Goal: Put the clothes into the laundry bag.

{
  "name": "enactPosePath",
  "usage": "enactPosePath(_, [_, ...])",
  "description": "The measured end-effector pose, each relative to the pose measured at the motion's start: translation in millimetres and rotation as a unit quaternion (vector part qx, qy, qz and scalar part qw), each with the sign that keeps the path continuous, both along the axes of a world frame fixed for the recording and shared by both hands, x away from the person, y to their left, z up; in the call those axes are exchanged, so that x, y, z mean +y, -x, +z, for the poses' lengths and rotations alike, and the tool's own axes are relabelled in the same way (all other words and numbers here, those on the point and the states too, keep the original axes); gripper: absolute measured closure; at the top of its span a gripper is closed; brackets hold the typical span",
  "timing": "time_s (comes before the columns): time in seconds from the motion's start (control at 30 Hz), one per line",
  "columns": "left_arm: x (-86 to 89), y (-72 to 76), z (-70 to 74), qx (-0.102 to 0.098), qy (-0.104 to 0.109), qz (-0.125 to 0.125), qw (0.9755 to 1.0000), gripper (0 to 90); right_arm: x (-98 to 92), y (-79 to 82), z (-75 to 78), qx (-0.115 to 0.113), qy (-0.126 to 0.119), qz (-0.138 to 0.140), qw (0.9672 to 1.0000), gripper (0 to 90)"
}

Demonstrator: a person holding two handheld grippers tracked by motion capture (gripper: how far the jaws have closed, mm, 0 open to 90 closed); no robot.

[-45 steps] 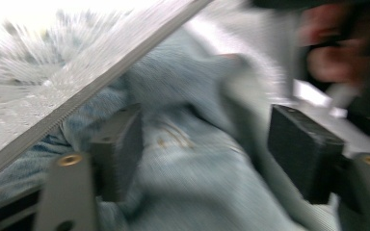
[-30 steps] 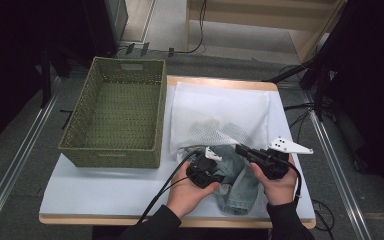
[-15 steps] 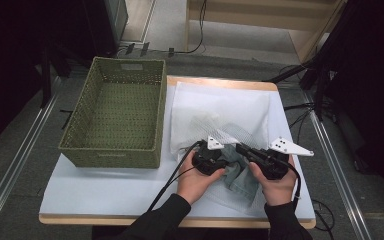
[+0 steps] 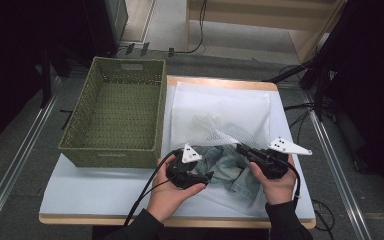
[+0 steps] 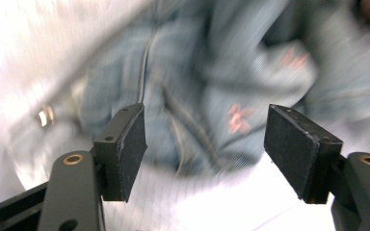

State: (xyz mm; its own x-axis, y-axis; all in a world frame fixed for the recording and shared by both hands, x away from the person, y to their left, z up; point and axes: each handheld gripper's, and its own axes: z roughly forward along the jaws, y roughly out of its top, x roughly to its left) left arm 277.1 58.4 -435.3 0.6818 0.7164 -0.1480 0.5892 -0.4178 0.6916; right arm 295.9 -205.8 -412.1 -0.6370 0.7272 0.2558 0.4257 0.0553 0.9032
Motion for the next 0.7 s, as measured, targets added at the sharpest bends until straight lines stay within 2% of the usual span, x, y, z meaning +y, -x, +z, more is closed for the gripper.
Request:
enactPosePath(0.03, [-4.8, -1.7, -7.0, 0.015, -0.010, -0.002, 0.9998, 32.4, 0.7, -0.3, -0.7, 0.000, 0.001, 0.001, 1.0000, 89.7])
enactPosePath(0.07, [-10.5, -3.2, -12.1, 0.021, -0.016, -0.006, 0.9996, 31.6, 1.4, -0.3, -1.2, 0.002, 0.000, 0.001, 1.0000, 89.7])
enactPosePath(0.17, [-29.0, -8.7, -11.3, 0.010, -0.038, 0.005, 0.9992, 32.5, 4.3, 0.1, -2.0, 0.002, 0.001, 0.004, 1.0000, 89.7])
enactPosePath(0.23, [-39.8, -17.0, -10.4, -0.001, -0.065, 0.006, 0.9979, 42.9, 6.4, 0.7, -1.7, 0.002, 0.002, 0.006, 1.0000, 89.7])
enactPosePath(0.27, [-43.9, -21.4, -11.0, 0.002, -0.073, 0.006, 0.9973, 50.2, 7.4, 1.0, -1.5, 0.002, 0.003, 0.007, 1.0000, 89.7])
enactPosePath(0.3, [-46.0, -24.7, -10.3, -0.004, -0.076, 0.007, 0.9971, 61.0, 8.1, 1.4, -1.4, 0.002, 0.002, 0.009, 1.0000, 89.7])
enactPosePath(0.33, [-45.4, -27.6, -7.4, -0.006, -0.072, 0.009, 0.9974, 71.9, 8.6, 1.8, -1.2, 0.002, 0.003, 0.009, 1.0000, 89.7])
enactPosePath(0.37, [-44.6, -29.7, -3.9, -0.008, -0.056, 0.009, 0.9983, 77.6, 8.9, 2.3, -0.9, 0.001, 0.002, 0.010, 0.9999, 89.7])
enactPosePath(0.4, [-43.2, -30.2, 0.7, -0.029, -0.035, 0.011, 0.9989, 81.0, 8.8, 2.7, -0.4, 0.000, 0.002, 0.010, 1.0000, 89.7])
enactPosePath(0.43, [-41.0, -30.2, 5.6, -0.060, -0.010, 0.007, 0.9981, 82.2, 8.6, 3.5, 0.7, 0.002, -0.002, 0.011, 0.9999, 89.7])
enactPosePath(0.47, [-39.6, -31.0, 9.5, -0.087, 0.023, 0.006, 0.9959, 82.7, 8.0, 3.6, 1.8, 0.000, -0.007, 0.013, 0.9999, 89.7])
enactPosePath(0.5, [-38.1, -33.4, 12.2, -0.103, 0.049, 0.007, 0.9935, 83.0, 7.7, 3.8, 3.3, 0.000, -0.015, 0.015, 0.9998, 89.7])
enactPosePath(0.53, [-38.3, -37.4, 13.3, -0.108, 0.056, 0.013, 0.9925, 83.0, 7.8, 4.6, 5.0, 0.001, -0.025, 0.017, 0.9995, 89.8])
enactPosePath(0.57, [-40.2, -43.6, 11.6, -0.099, 0.049, 0.019, 0.9937, 82.9, 8.6, 5.5, 6.9, 0.000, -0.030, 0.018, 0.9994, 89.8])
enactPosePath(0.63, [-43.5, -58.7, -1.5, -0.083, 0.001, 0.037, 0.9959, 82.0, 11.3, 7.8, 9.9, -0.004, -0.029, 0.017, 0.9994, 89.8])
enactPosePath(0.67, [-43.0, -67.1, -12.2, -0.062, -0.022, 0.053, 0.9965, 80.7, 12.0, 7.8, 10.2, -0.006, -0.028, 0.018, 0.9994, 89.8])
enactPosePath(0.7, [-39.1, -73.6, -20.9, -0.041, -0.017, 0.063, 0.9970, 78.5, 12.2, 7.7, 9.7, -0.005, -0.025, 0.017, 0.9995, 89.8])
